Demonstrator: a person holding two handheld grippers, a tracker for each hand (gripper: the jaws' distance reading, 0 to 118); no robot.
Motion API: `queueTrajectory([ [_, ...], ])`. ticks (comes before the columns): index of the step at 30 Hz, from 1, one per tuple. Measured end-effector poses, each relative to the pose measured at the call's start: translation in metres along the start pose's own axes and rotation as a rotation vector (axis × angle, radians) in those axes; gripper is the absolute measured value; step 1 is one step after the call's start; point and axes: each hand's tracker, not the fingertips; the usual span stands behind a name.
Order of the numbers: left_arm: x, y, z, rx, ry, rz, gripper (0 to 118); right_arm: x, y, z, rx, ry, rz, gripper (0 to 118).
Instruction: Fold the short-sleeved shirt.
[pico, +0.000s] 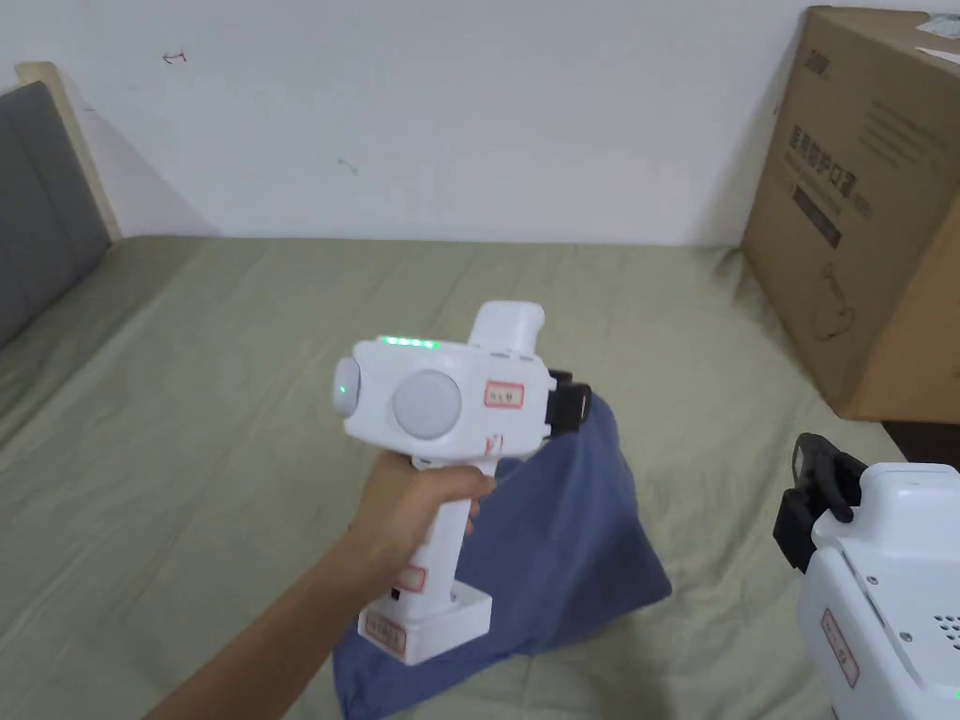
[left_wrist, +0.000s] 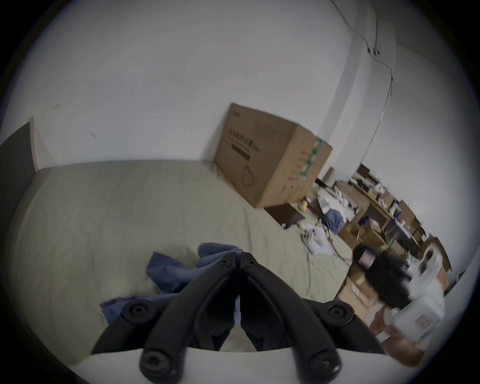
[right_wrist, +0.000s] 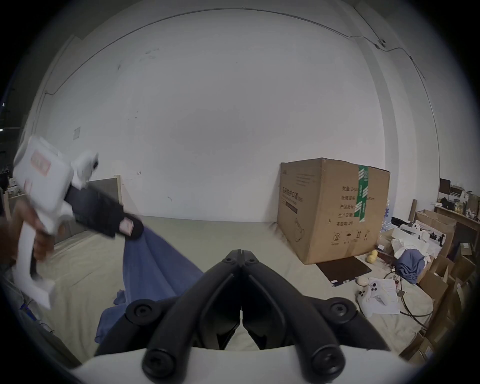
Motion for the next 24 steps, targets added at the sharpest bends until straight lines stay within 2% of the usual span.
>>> queueTrajectory([
  [4, -0.013, -0.046, -0.043, -0.177, 0.025, 0.008, 2, 0.004, -0.008, 0.0, -0.021, -0.016, -0.006, 0],
  [12, -0.059, -0.139, -0.112, -0.424, 0.218, 0.055, 2, 0.005, -0.028, -0.009, -0.078, -0.011, -0.011, 0],
  [17, -0.071, -0.167, -0.128, -0.491, 0.283, 0.059, 2, 0.005, -0.037, -0.013, -0.112, -0.011, -0.011, 0],
  [20, -0.071, -0.161, -0.12, -0.434, 0.28, 0.135, 3, 0.004, -0.037, -0.013, -0.118, -0.012, -0.009, 0],
  [21, -0.072, -0.156, -0.115, -0.424, 0.274, 0.162, 8, 0.004, -0.036, -0.012, -0.117, -0.012, -0.008, 0],
  [22, -0.072, -0.152, -0.11, -0.407, 0.267, 0.184, 19, 0.004, -0.035, -0.011, -0.115, -0.011, -0.008, 0],
  [24, -0.071, -0.14, -0.093, -0.324, 0.254, 0.224, 76, 0.003, -0.031, -0.009, -0.106, -0.012, -0.007, 0],
])
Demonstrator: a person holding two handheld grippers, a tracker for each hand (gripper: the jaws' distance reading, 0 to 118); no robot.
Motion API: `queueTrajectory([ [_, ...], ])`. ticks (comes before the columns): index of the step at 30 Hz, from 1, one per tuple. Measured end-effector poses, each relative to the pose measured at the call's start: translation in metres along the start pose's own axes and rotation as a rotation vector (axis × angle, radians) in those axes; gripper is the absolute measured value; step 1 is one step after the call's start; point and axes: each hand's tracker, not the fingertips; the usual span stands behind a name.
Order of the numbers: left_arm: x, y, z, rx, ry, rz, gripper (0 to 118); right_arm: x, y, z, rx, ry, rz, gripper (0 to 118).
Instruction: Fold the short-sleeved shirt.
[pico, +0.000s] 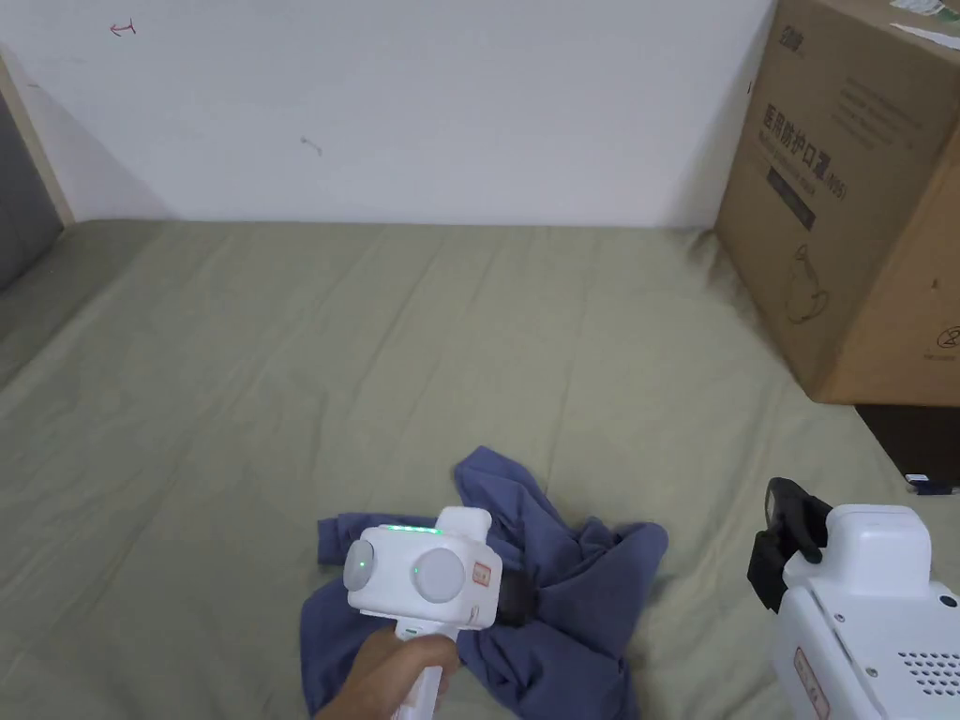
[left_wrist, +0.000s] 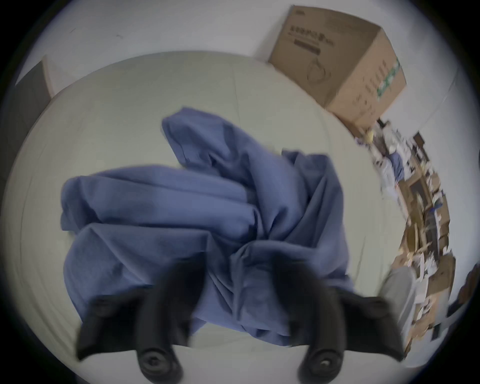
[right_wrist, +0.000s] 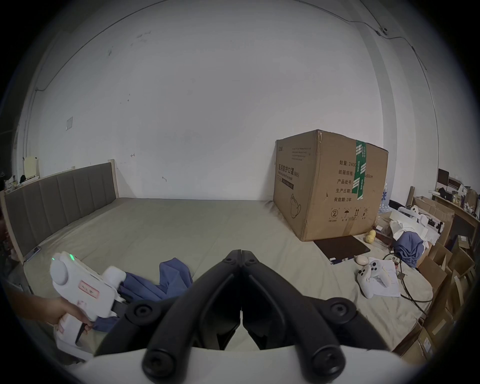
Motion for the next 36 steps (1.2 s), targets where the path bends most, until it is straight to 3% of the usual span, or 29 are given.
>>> queueTrajectory([
  [1, -0.001, 0.004, 0.013, 0.047, -0.03, 0.01, 95, 0.0, 0.002, 0.001, 0.005, 0.0, 0.001, 0],
  [2, 0.0, 0.008, 0.029, 0.105, -0.052, 0.014, 103, -0.001, 0.005, 0.003, 0.013, 0.001, 0.002, 0],
  [7, 0.005, 0.028, 0.11, 0.365, -0.002, -0.058, 103, -0.004, 0.021, 0.011, 0.057, -0.007, 0.0, 0],
  [13, 0.006, 0.024, 0.185, 0.665, 0.207, -0.166, 103, -0.009, 0.041, 0.017, 0.113, -0.011, -0.004, 0],
  [17, -0.004, 0.006, 0.214, 0.823, 0.272, -0.179, 100, -0.013, 0.05, 0.019, 0.143, -0.008, -0.008, 0],
  [20, -0.012, -0.011, 0.225, 0.885, 0.326, -0.203, 87, -0.017, 0.053, 0.02, 0.156, -0.003, -0.014, 0],
  [22, -0.016, -0.018, 0.226, 0.898, 0.391, -0.206, 83, -0.019, 0.054, 0.021, 0.164, 0.001, -0.015, 0],
  [25, -0.023, -0.025, 0.226, 0.905, 0.388, -0.179, 32, -0.022, 0.054, 0.021, 0.173, 0.008, -0.009, 0],
  [26, -0.025, -0.025, 0.225, 0.896, 0.392, -0.168, 0, -0.023, 0.054, 0.02, 0.169, 0.013, -0.005, 0],
  [33, -0.036, -0.025, 0.217, 0.803, 0.337, -0.123, 0, -0.026, 0.051, 0.019, 0.158, 0.027, -0.007, 0],
  [36, -0.047, -0.018, 0.2, 0.589, 0.309, -0.036, 0, -0.025, 0.047, 0.018, 0.148, 0.033, -0.008, 0],
])
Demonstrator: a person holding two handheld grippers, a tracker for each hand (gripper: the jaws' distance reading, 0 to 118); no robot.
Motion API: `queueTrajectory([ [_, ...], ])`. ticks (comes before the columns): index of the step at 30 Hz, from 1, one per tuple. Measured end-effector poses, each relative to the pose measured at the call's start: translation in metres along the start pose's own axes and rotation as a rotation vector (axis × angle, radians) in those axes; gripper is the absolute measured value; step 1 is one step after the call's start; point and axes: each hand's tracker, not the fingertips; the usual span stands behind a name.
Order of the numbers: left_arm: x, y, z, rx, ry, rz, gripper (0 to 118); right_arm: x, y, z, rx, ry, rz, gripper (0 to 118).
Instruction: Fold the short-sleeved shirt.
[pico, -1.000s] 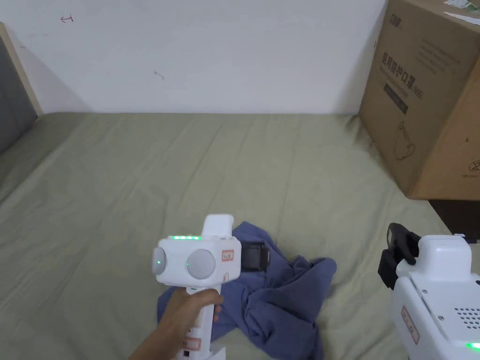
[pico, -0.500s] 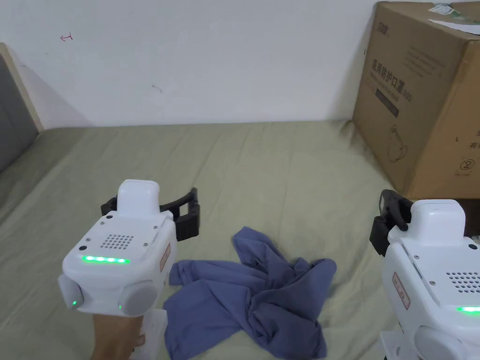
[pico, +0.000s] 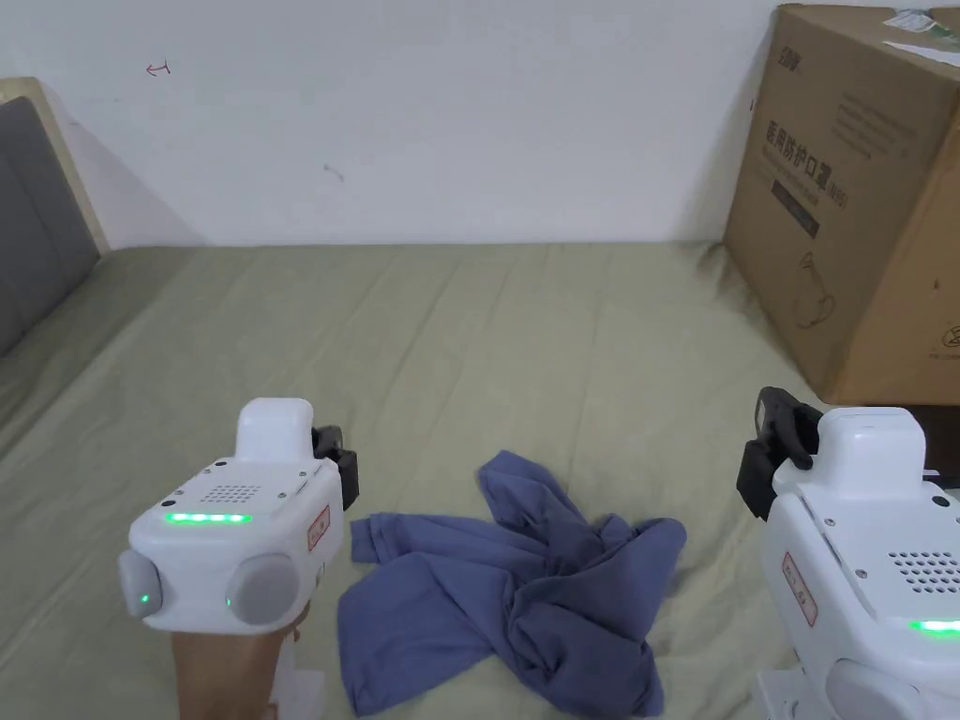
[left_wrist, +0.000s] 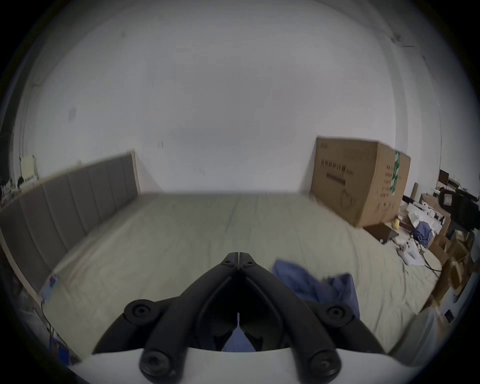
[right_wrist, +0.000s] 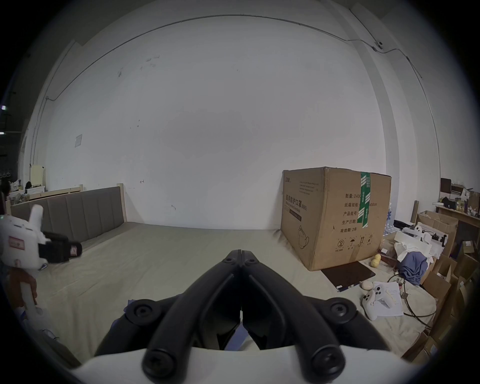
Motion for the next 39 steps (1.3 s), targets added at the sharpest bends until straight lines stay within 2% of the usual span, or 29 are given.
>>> queueTrajectory([
  [4, -0.011, -0.033, -0.03, -0.231, -0.035, 0.091, 0, 0.001, -0.007, -0.001, -0.021, 0.004, 0.001, 0],
  [10, -0.015, -0.091, -0.067, -0.483, -0.032, 0.179, 0, 0.004, -0.025, -0.006, -0.069, 0.003, -0.007, 0],
  [11, -0.014, -0.098, -0.071, -0.516, -0.016, 0.195, 3, 0.004, -0.027, -0.007, -0.078, 0.0, -0.008, 0],
  [12, -0.016, -0.103, -0.075, -0.512, -0.015, 0.223, 13, 0.004, -0.03, -0.008, -0.086, -0.002, -0.007, 0],
  [14, -0.017, -0.114, -0.083, -0.587, -0.028, 0.273, 49, 0.006, -0.036, -0.01, -0.099, -0.002, -0.007, 0],
  [15, -0.017, -0.118, -0.087, -0.612, -0.03, 0.287, 58, 0.007, -0.038, -0.011, -0.106, -0.003, -0.008, 0],
  [16, -0.016, -0.122, -0.092, -0.642, -0.027, 0.28, 58, 0.008, -0.04, -0.012, -0.113, -0.005, -0.008, 0],
  [17, -0.012, -0.127, -0.091, -0.654, -0.014, 0.28, 87, 0.009, -0.043, -0.014, -0.121, -0.006, -0.008, 0],
  [18, -0.01, -0.13, -0.092, -0.645, 0.004, 0.27, 98, 0.01, -0.044, -0.015, -0.127, -0.009, -0.01, 0],
  [20, -0.008, -0.135, -0.096, -0.632, 0.032, 0.234, 99, 0.013, -0.049, -0.017, -0.139, -0.01, -0.018, 0],
  [24, -0.002, -0.15, -0.106, -0.676, 0.078, 0.209, 97, 0.016, -0.055, -0.022, -0.159, -0.009, -0.021, 0],
  [25, 0.001, -0.155, -0.106, -0.674, 0.088, 0.204, 91, 0.017, -0.056, -0.023, -0.164, -0.008, -0.018, 0],
  [26, 0.005, -0.158, -0.105, -0.668, 0.099, 0.191, 77, 0.018, -0.058, -0.024, -0.169, -0.007, -0.016, 0],
  [27, 0.009, -0.159, -0.103, -0.649, 0.153, 0.115, 71, 0.019, -0.059, -0.025, -0.175, -0.005, -0.013, 0],
  [28, 0.012, -0.158, -0.103, -0.624, 0.117, 0.075, 68, 0.02, -0.06, -0.026, -0.179, -0.004, -0.01, 0],
  [30, 0.017, -0.158, -0.094, -0.598, 0.107, 0.026, 37, 0.021, -0.064, -0.029, -0.192, -0.004, -0.006, 0],
  [31, 0.02, -0.159, -0.092, -0.596, 0.087, 0.025, 13, 0.023, -0.066, -0.032, -0.202, -0.005, -0.004, 0],
  [32, 0.02, -0.158, -0.091, -0.579, 0.071, 0.025, 2, 0.024, -0.068, -0.036, -0.214, -0.008, -0.004, 0],
  [34, 0.016, -0.154, -0.092, -0.588, 0.039, 0.055, 2, 0.026, -0.074, -0.048, -0.257, -0.01, -0.011, 0],
  [37, 0.009, -0.138, -0.078, -0.504, -0.002, 0.114, 2, 0.031, -0.085, -0.077, -0.365, 0.0, -0.032, 2],
  [39, 0.004, -0.124, -0.069, -0.438, -0.022, 0.124, 2, 0.034, -0.097, -0.106, -0.46, 0.009, -0.032, 14],
])
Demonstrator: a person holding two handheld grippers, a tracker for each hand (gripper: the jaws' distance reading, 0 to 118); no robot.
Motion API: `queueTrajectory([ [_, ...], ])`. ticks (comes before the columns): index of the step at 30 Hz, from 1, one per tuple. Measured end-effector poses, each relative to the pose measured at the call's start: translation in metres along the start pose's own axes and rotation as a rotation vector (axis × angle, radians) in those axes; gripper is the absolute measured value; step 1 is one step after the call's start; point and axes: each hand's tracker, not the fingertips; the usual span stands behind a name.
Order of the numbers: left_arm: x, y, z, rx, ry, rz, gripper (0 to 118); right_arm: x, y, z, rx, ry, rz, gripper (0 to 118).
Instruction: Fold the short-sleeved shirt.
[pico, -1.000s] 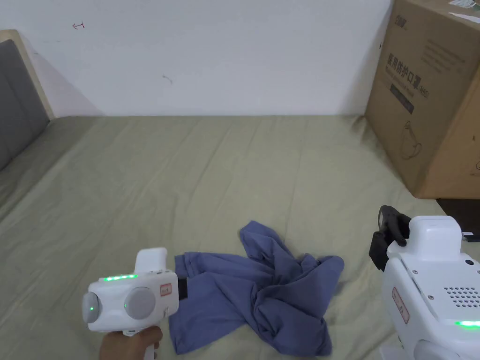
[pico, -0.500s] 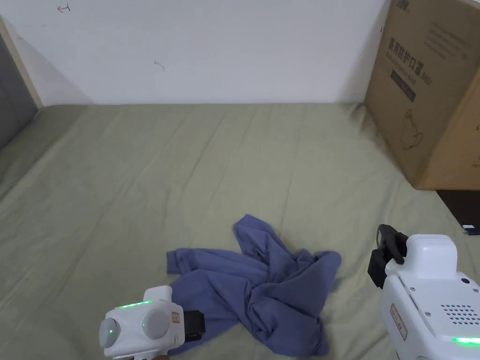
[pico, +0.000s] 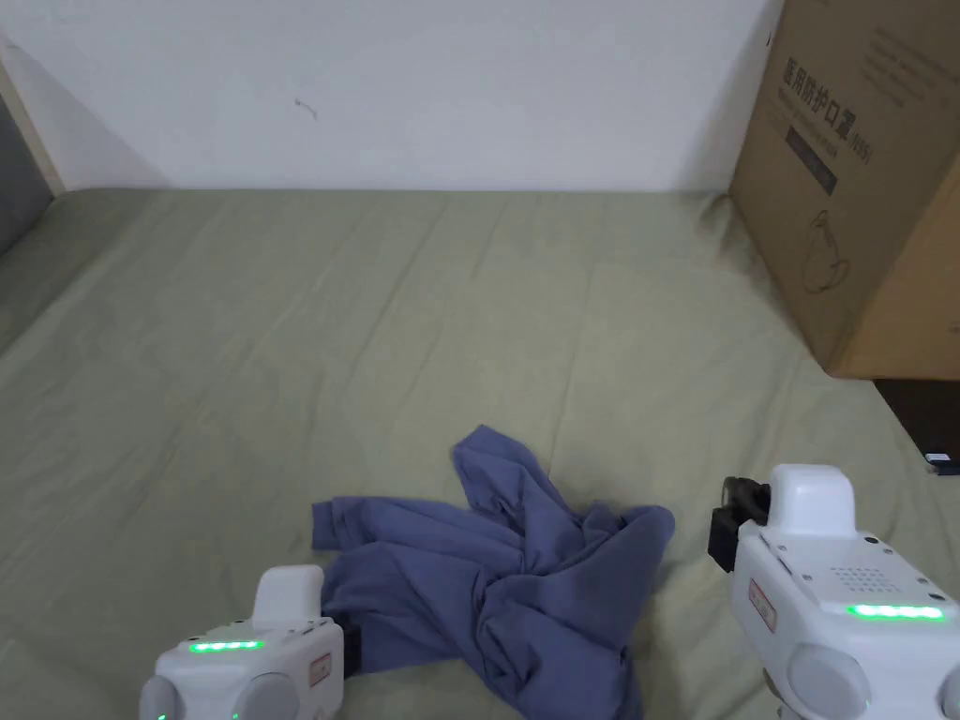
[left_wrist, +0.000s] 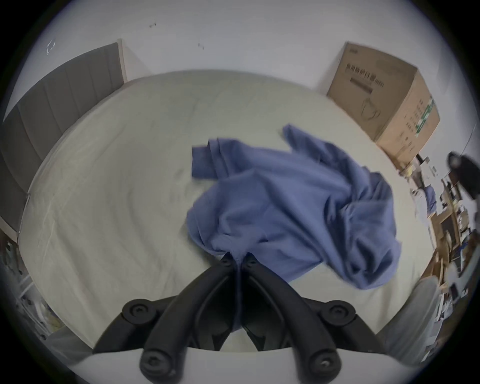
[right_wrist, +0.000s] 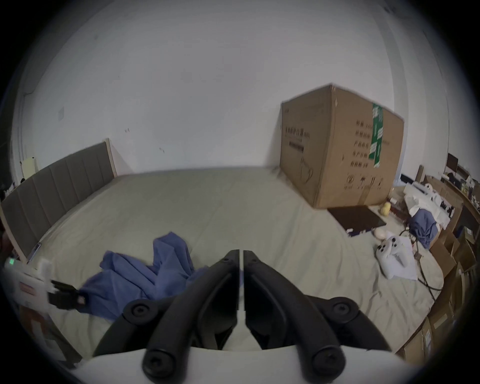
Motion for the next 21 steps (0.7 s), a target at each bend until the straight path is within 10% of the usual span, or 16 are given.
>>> queueTrajectory([
  [9, -0.016, 0.03, 0.012, 0.071, -0.074, 0.024, 2, 0.008, -0.007, -0.129, -0.322, 0.07, -0.084, 101],
  [13, -0.02, 0.032, 0.002, 0.05, -0.075, 0.013, 2, 0.008, -0.017, -0.172, -0.46, 0.072, -0.098, 110],
  [16, -0.02, 0.031, -0.002, 0.038, -0.066, -0.008, 2, 0.006, -0.025, -0.184, -0.507, 0.094, -0.11, 85],
  [19, -0.022, 0.03, -0.002, 0.034, -0.066, -0.012, 2, 0.002, -0.031, -0.179, -0.507, 0.101, -0.107, 8],
  [21, -0.022, 0.03, -0.002, 0.037, -0.071, -0.009, 2, 0.003, -0.03, -0.169, -0.478, 0.095, -0.105, 5],
])
